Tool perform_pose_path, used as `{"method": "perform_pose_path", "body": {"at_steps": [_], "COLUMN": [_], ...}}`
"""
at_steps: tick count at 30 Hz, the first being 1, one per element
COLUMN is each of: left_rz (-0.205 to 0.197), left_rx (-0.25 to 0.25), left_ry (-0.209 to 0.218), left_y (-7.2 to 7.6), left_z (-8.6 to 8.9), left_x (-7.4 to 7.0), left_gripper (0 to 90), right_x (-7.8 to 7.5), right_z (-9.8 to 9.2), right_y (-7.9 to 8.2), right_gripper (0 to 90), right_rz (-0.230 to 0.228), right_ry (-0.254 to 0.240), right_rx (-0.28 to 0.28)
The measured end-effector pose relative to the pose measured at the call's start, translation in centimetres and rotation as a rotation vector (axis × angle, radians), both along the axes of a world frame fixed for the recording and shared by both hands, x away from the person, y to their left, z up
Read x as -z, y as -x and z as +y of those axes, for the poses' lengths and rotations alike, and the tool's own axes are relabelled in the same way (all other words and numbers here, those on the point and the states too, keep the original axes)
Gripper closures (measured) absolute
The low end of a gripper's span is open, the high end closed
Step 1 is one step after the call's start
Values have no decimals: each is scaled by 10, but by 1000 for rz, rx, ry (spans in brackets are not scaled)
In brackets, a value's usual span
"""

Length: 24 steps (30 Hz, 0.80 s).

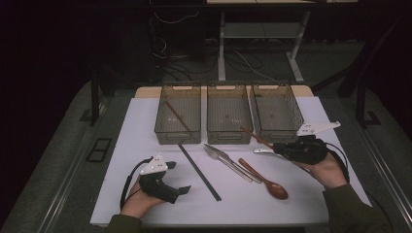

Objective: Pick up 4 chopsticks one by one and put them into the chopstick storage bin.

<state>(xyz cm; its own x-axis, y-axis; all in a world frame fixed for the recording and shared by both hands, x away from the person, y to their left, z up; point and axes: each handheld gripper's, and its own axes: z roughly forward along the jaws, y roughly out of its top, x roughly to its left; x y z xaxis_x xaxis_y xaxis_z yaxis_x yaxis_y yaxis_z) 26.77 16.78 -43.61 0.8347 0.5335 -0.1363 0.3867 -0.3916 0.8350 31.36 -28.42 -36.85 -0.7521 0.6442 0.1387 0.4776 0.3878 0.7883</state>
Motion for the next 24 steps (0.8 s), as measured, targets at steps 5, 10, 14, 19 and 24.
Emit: {"method": "perform_pose_path", "body": {"at_steps": [5,10,14,19,24], "left_rz": [-4,-5,0,0,-1], "left_rx": [1,3,0,-1,-3], "left_ry": [0,0,3,3,5], "left_y": [0,-1,-1,-1,-1], "left_z": [-1,-1,-1,0,0], "left_x": [0,0,0,0,0], "left_gripper": [0,0,0,0,0], "right_x": [-2,-4,-4,-7,-11], "right_z": [9,17,25,35,47], "right_y": [-5,-12,-18,-25,-32], "right_gripper": [836,836,836,836,836], "right_rz": [-5,6,6,2,-9], "right_ry": [-1,7,8,8,12], "right_rx": [-2,5,1,-7,-11]}}
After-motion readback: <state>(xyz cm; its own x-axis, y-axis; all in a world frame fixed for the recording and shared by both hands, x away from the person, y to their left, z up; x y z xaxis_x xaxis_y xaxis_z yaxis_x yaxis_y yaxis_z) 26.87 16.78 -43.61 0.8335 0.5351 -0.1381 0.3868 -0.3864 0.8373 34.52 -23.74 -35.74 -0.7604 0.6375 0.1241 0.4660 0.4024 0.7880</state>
